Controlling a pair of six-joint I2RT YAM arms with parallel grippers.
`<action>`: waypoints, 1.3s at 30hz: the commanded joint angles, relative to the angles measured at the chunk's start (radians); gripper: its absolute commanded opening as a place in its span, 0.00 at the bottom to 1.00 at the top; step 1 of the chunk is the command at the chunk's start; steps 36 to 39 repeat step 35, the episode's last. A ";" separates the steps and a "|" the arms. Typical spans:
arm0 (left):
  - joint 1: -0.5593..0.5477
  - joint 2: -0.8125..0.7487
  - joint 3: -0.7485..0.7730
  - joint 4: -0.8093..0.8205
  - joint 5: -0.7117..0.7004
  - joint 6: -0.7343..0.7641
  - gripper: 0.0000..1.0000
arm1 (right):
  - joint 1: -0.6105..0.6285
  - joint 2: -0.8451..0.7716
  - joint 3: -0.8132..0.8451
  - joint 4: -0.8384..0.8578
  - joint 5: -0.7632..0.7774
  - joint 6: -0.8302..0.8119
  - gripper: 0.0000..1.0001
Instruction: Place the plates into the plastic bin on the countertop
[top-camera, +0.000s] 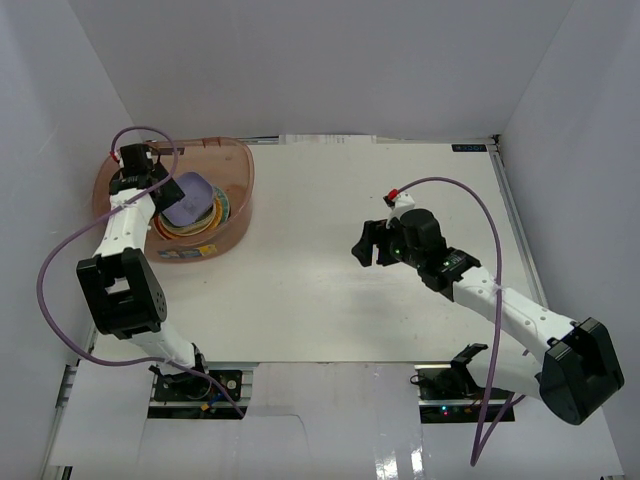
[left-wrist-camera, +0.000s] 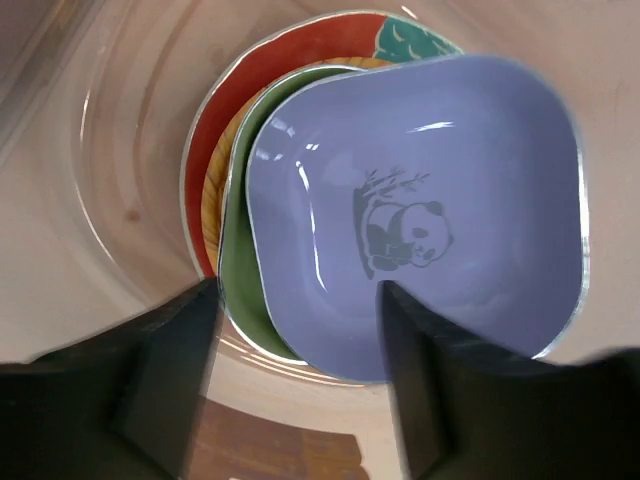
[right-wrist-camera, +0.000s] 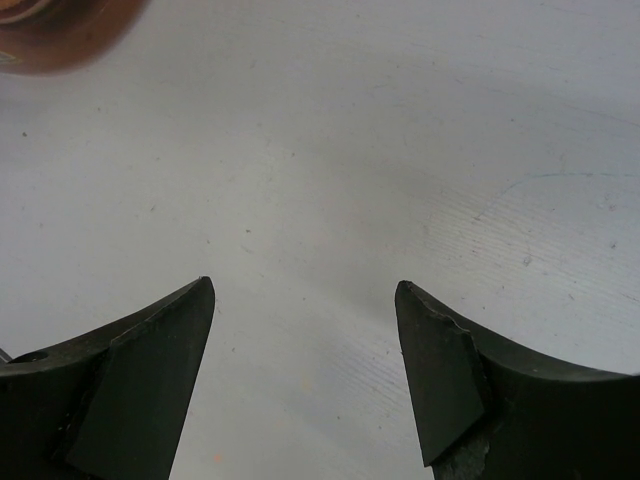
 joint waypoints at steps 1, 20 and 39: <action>-0.003 -0.032 0.009 0.015 0.009 -0.003 0.85 | 0.005 0.009 0.034 0.038 -0.007 -0.016 0.79; -0.389 -0.518 -0.216 0.227 0.492 -0.027 0.98 | 0.015 -0.108 0.113 -0.042 0.200 -0.059 0.89; -0.514 -0.859 -0.394 0.250 0.574 0.019 0.98 | 0.014 -0.496 0.083 -0.079 0.610 -0.203 0.90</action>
